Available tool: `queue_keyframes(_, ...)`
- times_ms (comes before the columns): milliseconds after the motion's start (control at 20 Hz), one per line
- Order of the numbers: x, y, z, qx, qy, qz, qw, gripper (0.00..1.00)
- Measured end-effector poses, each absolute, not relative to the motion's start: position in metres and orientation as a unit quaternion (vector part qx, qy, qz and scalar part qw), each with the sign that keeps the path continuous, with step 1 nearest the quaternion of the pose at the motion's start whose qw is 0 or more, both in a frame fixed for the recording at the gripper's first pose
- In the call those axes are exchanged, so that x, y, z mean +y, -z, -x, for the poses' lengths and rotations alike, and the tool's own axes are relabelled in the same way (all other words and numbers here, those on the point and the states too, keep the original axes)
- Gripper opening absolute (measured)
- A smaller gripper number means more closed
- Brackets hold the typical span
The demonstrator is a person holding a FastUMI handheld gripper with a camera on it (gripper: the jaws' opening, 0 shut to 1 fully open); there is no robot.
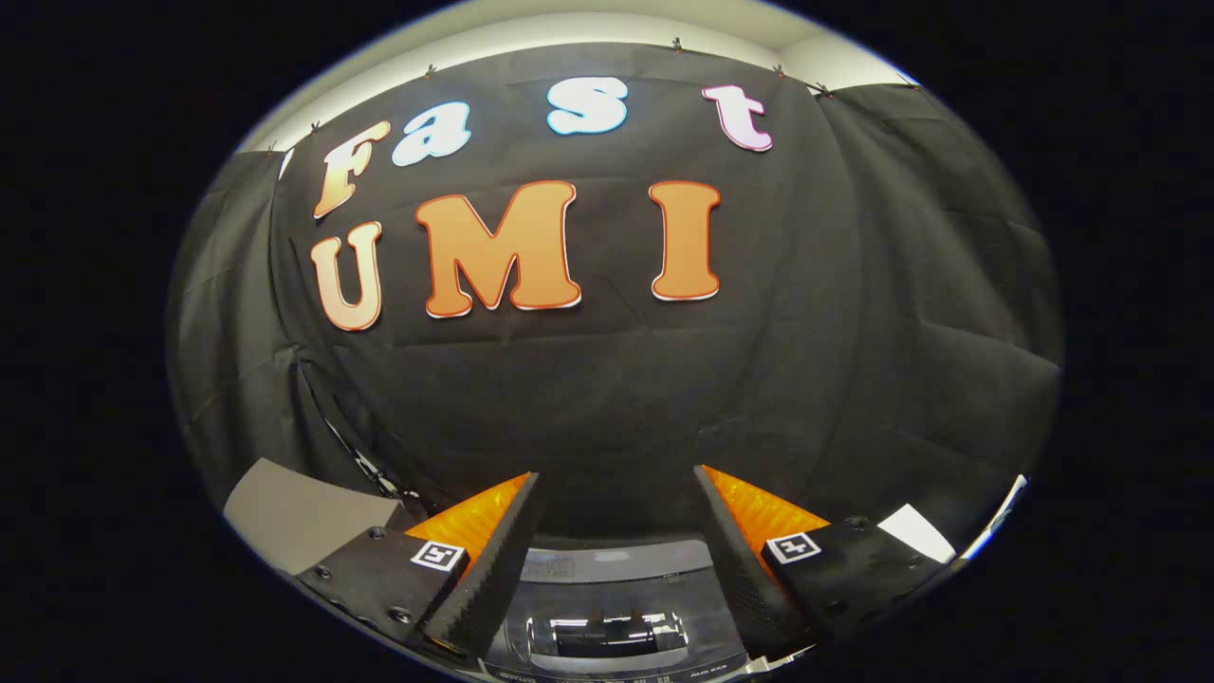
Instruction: Put the clothes into the washing machine and then close the washing machine lid.
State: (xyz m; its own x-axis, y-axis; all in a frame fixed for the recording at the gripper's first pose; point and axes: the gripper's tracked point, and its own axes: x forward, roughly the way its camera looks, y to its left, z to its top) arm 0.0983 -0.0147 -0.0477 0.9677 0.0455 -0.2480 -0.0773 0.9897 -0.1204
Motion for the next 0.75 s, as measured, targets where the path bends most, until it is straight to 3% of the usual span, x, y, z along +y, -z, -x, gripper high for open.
queue_keyframes(350, -0.004, -0.001, -0.084, 0.082, -0.040, 0.060, 0.994, 1.00)
queue_keyframes(750, -0.001, -0.004, -0.072, 0.080, -0.042, 0.058, 0.994, 1.00)
